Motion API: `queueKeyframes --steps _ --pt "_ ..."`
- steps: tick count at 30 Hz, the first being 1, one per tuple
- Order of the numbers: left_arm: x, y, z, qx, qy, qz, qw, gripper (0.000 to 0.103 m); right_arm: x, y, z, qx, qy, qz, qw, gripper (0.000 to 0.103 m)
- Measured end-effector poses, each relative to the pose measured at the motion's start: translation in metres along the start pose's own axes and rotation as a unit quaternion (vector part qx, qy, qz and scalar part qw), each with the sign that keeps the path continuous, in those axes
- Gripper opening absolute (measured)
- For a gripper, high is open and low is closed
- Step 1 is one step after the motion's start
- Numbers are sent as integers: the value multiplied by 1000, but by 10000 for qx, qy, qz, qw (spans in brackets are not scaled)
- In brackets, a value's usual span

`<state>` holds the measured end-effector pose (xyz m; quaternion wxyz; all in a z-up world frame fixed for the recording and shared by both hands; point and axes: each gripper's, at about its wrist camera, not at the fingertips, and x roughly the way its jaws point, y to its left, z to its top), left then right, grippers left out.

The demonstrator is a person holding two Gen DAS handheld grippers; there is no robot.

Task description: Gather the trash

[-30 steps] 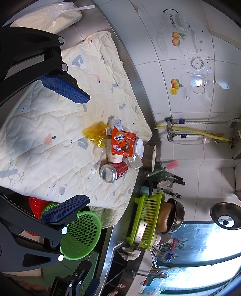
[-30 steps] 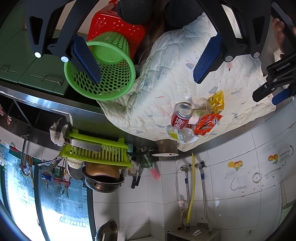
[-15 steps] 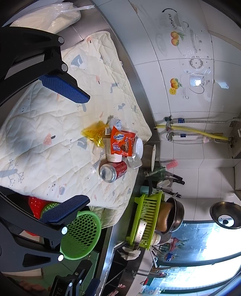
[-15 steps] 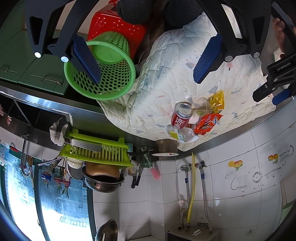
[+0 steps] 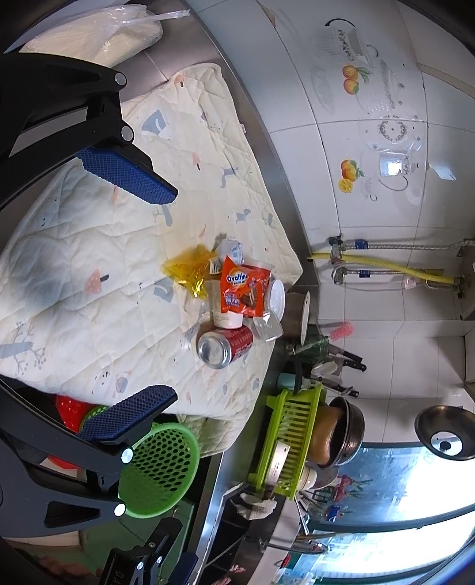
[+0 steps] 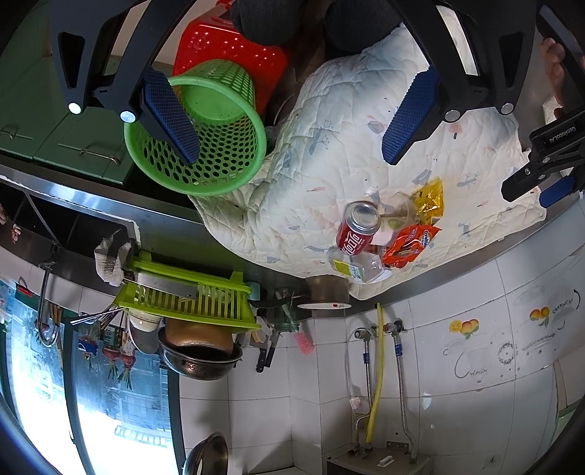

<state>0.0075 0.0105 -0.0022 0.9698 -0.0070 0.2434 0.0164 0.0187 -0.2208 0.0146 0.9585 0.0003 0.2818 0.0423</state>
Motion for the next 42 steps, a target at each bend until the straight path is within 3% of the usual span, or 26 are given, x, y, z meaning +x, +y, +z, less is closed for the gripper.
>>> queueKeyframes --steps 11,27,39,42 --pt "14 15 -1 -146 114 159 9997 98 21 11 9 -247 49 132 9996 97" --pt "36 40 -4 -357 291 329 9984 98 86 37 46 -505 333 799 9950 97" --pt "50 60 -3 -531 423 474 9966 98 168 59 99 -355 952 1471 9839 94" --pt "53 66 -1 -554 432 521 9962 98 201 61 110 -133 1315 1675 9770 83"
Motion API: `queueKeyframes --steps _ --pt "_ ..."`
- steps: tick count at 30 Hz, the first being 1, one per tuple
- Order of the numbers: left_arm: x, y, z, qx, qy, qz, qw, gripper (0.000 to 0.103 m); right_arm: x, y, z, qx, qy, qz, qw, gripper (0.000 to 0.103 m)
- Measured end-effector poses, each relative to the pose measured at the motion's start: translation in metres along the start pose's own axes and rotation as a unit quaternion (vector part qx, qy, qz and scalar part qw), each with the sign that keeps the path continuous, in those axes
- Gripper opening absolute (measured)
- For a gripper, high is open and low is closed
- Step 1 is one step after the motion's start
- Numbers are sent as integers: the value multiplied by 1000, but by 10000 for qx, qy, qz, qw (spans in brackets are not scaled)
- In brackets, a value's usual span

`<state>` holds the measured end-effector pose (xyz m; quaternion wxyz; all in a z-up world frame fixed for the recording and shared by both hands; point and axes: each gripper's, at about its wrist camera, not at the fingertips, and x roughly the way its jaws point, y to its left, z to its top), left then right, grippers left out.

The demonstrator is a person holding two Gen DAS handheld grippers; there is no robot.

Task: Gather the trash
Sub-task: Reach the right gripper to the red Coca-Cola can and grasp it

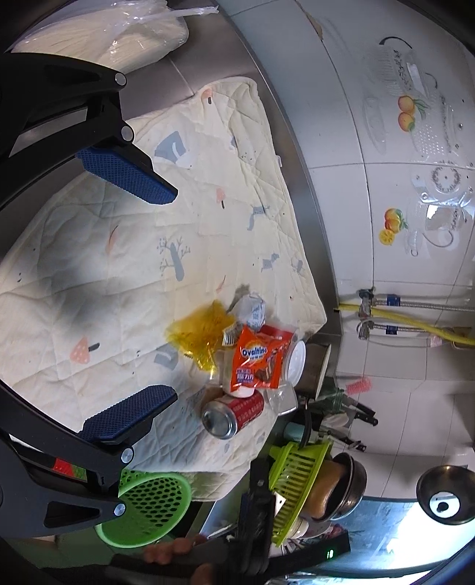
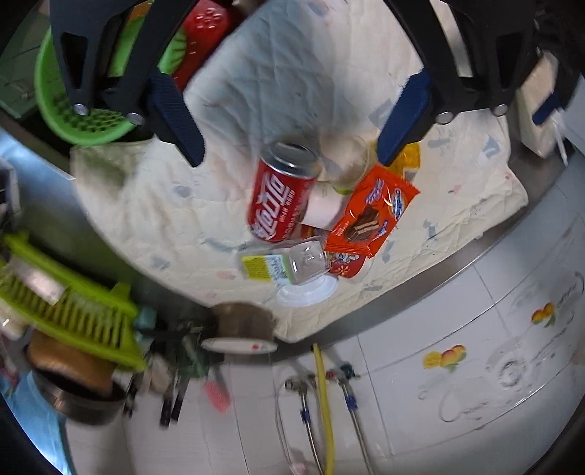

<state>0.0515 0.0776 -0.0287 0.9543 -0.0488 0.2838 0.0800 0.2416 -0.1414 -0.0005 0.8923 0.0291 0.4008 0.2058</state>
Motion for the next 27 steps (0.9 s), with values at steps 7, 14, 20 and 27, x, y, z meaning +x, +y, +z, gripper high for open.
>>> queueKeyframes --steps 7,14,20,27 --pt "10 9 6 7 69 133 9999 98 60 -21 32 541 567 253 9966 76" --pt "26 18 9 -41 220 153 9996 97 104 -38 41 914 988 317 9904 65" --pt "33 14 15 27 209 120 9997 97 120 -45 44 1110 1144 433 9863 62" --pt "44 11 21 -27 274 -48 9996 97 134 -52 44 1326 1321 649 9802 61"
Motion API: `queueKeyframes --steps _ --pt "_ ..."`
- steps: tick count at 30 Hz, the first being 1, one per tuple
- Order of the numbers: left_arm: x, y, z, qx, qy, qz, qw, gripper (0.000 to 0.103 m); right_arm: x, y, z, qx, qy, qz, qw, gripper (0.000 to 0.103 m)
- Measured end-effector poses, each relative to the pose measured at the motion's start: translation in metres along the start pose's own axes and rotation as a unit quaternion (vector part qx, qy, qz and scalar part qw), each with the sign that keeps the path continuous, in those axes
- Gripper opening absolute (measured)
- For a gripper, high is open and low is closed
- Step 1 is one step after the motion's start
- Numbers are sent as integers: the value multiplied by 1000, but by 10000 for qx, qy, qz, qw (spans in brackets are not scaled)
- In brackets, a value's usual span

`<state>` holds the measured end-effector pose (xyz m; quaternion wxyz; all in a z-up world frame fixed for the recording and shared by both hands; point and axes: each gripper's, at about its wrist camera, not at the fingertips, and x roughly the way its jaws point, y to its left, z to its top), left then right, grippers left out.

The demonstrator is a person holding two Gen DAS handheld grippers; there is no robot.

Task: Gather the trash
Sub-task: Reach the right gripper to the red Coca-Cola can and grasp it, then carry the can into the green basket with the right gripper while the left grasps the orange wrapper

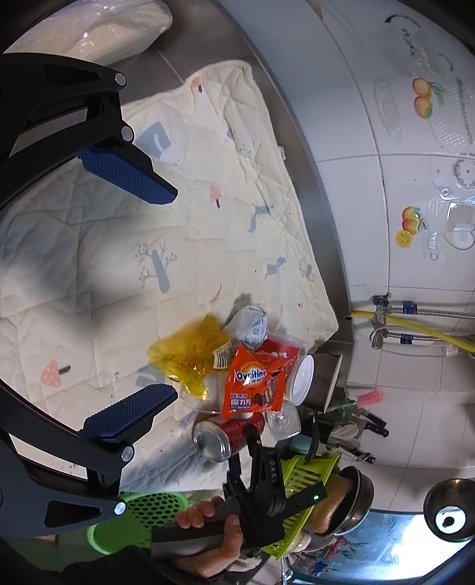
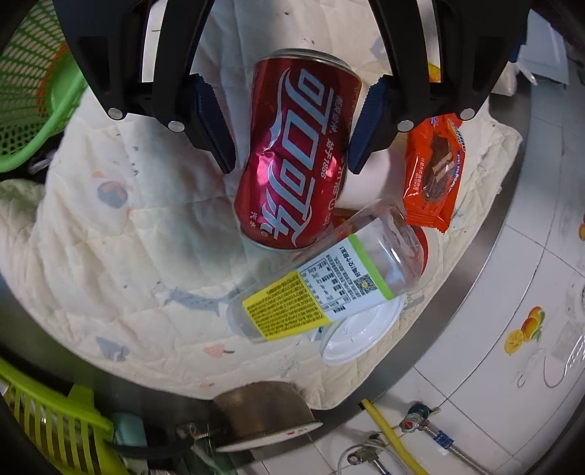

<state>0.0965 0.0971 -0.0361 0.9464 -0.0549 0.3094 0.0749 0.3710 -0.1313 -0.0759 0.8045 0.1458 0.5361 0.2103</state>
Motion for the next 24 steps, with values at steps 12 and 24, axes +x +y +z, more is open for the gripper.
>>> queueKeyframes --steps 12,24 --pt "20 -18 23 16 65 -480 9988 97 0 -7 -7 114 26 337 9994 58" --pt "86 -73 64 534 333 -1033 9927 98 -51 -22 -31 -56 -245 544 9982 58"
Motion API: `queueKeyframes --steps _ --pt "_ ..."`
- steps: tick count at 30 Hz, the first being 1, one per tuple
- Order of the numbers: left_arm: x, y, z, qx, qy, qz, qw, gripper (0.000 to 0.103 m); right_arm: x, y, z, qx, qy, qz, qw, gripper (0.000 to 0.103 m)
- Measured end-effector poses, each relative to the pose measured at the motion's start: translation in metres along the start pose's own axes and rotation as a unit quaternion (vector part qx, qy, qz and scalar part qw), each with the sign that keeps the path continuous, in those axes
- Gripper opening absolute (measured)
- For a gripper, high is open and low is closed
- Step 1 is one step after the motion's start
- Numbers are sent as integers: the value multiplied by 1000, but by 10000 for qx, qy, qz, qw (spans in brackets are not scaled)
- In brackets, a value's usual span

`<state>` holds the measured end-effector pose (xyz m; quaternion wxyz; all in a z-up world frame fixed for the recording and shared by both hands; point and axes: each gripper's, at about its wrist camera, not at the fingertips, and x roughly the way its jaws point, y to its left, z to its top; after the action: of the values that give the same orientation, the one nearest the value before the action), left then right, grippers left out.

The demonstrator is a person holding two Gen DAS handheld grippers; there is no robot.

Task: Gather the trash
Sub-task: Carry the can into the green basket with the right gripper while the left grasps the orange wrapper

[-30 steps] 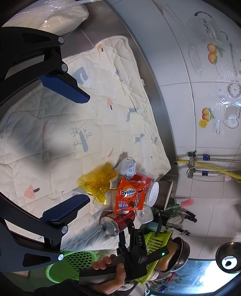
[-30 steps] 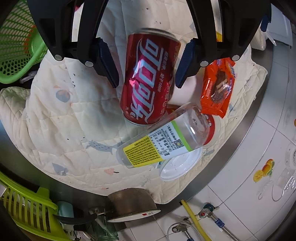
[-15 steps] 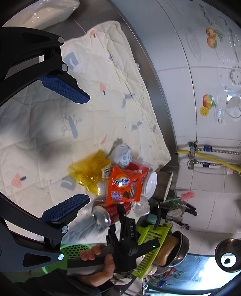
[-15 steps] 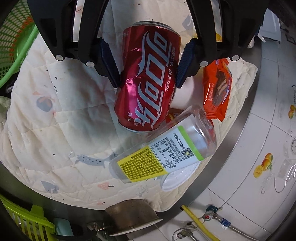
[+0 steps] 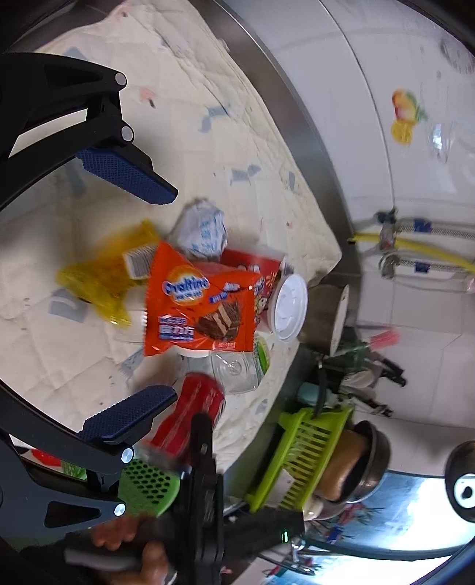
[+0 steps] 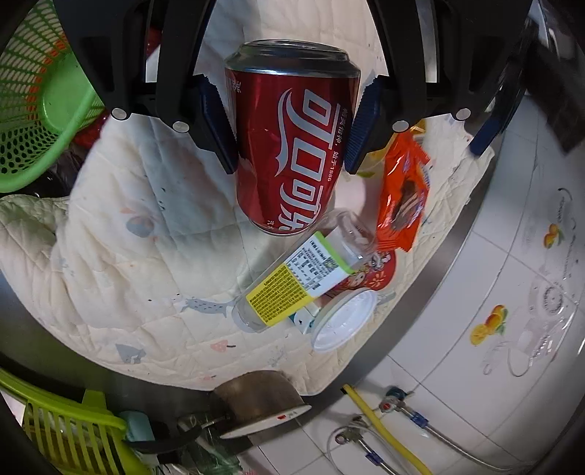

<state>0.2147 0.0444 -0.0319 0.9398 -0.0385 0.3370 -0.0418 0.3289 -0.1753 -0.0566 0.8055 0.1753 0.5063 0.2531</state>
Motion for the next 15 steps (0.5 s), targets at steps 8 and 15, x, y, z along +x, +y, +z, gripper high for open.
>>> queueKeyframes --steps 8,15 --pt "52 -1 15 65 489 32 9988 98 -34 -4 -11 -136 -196 184 9995 58" --pt "74 -5 20 202 727 154 9970 98 -60 -11 -24 -291 -409 19 9987 58"
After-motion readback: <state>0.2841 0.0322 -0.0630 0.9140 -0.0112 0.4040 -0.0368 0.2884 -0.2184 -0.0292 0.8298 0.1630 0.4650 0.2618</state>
